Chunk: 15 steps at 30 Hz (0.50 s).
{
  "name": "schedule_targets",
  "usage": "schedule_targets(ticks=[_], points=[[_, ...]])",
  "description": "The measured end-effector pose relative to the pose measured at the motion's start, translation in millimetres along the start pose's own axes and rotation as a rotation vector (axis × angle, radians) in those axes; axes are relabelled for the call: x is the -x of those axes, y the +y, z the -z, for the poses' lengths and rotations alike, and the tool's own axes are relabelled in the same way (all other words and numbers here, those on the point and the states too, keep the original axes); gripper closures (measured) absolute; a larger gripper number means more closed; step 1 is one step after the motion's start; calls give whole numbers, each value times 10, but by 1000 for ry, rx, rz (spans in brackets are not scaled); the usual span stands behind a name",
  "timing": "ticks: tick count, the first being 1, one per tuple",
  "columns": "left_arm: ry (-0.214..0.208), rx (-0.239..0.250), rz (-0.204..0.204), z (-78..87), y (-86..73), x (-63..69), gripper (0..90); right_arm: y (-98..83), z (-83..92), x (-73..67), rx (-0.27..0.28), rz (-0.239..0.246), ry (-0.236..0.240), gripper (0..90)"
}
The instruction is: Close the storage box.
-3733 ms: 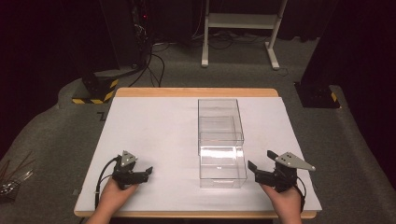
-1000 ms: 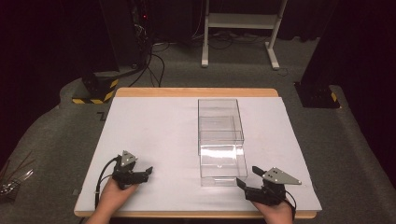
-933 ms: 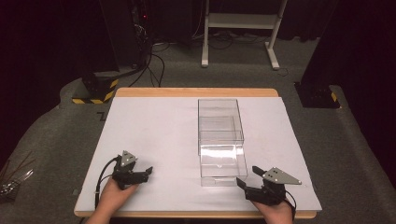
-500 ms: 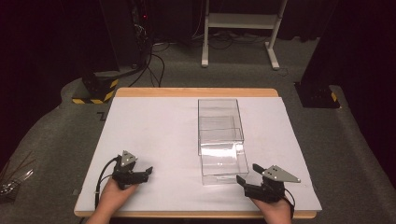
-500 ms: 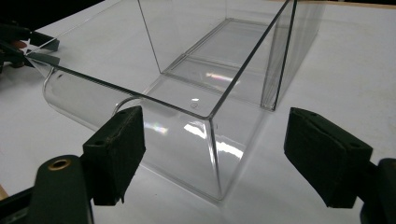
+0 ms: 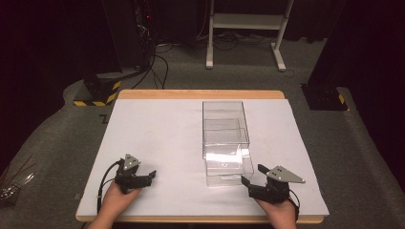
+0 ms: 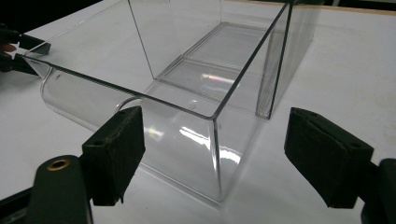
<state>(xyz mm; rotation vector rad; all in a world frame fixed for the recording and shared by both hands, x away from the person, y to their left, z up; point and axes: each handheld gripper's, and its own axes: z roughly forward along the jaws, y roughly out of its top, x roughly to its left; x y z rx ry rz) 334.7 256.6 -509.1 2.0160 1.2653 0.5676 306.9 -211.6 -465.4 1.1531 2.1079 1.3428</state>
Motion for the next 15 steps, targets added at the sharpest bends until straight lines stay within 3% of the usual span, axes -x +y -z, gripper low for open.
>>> schedule_targets(ticks=[15], points=[[1,-3,-4,2,0,-2,169,54,-67,1,6,9,-7,203]])
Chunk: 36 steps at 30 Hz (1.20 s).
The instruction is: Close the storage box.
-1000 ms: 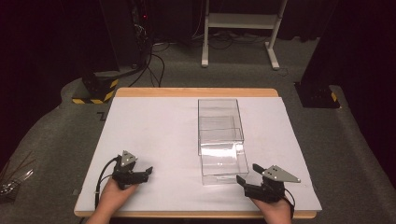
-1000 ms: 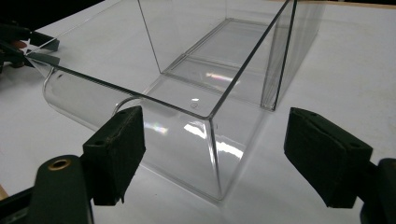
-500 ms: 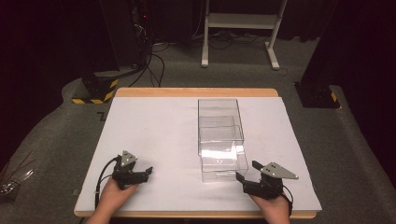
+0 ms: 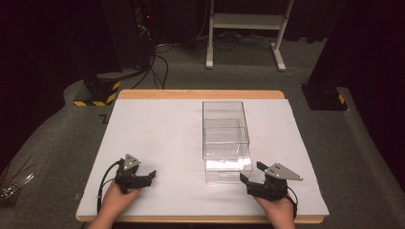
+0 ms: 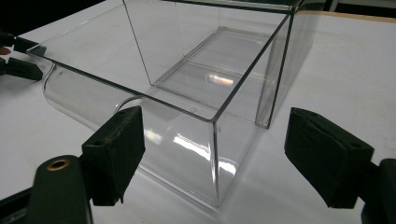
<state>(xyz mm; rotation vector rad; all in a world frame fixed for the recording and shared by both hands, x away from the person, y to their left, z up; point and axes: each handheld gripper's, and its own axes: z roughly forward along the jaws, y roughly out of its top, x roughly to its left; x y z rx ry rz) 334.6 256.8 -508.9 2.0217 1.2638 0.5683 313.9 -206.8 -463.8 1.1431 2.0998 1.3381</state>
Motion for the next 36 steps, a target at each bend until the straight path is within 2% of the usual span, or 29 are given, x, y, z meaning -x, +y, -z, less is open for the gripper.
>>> schedule_targets(ticks=[11,22,28,36], points=[[0,0,0,0,0,0,169,-4,-51,-18,0,-8,-11,202],[0,0,0,0,0,1,169,65,-104,-26,-19,-5,-27,202],[0,0,0,0,0,1,169,94,-145,-15,-11,7,-51,203],[0,0,0,0,0,1,169,105,-185,19,2,-5,-58,204]])
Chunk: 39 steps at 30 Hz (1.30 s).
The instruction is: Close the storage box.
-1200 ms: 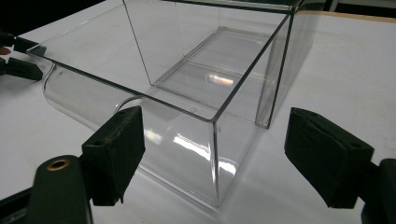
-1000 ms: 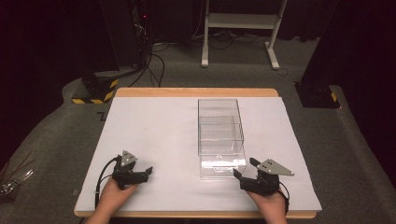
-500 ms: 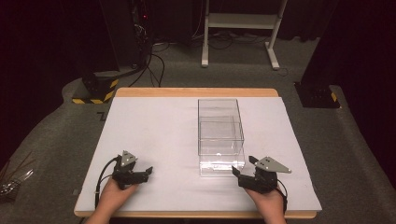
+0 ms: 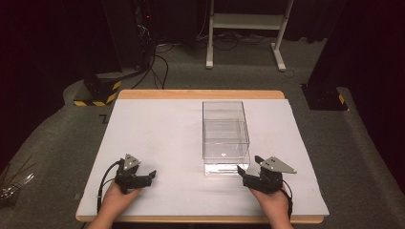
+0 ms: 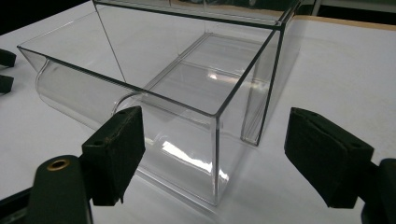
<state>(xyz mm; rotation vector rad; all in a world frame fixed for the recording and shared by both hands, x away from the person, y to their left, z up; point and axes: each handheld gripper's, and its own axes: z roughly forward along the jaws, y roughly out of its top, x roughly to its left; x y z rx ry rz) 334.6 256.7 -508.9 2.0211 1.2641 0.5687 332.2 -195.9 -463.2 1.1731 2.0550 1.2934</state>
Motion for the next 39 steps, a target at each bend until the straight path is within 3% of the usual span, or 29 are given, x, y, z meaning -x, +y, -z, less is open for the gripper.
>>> schedule_targets(ticks=[39], points=[[0,0,0,-1,1,-1,169,129,-286,104,2,-18,-53,206]])
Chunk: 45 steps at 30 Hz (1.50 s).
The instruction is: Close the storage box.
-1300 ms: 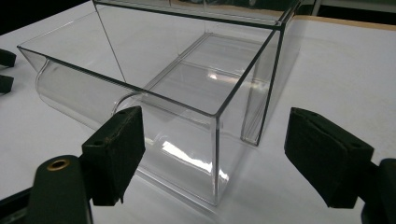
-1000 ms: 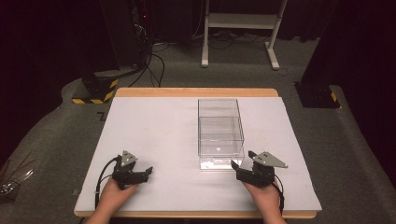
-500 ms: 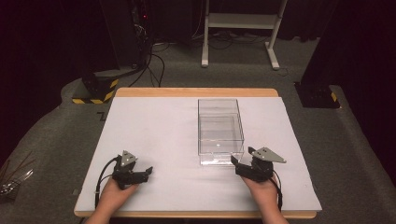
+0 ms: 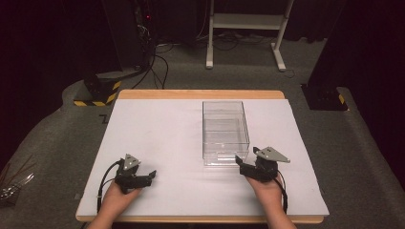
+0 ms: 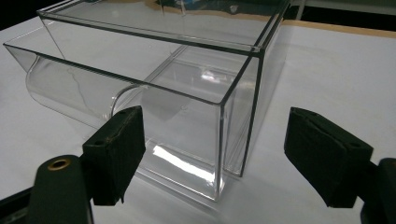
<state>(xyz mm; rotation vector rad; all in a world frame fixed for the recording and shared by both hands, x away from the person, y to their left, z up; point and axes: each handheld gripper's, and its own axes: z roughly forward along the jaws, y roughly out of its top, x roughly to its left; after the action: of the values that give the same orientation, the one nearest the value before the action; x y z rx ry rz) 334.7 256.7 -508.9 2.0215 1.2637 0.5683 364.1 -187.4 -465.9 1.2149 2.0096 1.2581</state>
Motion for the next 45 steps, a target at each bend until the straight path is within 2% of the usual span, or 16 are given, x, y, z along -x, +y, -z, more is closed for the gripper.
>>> schedule_targets(ticks=[45], points=[[-2,0,1,-1,0,-2,169,178,-372,124,9,-37,-70,213]])
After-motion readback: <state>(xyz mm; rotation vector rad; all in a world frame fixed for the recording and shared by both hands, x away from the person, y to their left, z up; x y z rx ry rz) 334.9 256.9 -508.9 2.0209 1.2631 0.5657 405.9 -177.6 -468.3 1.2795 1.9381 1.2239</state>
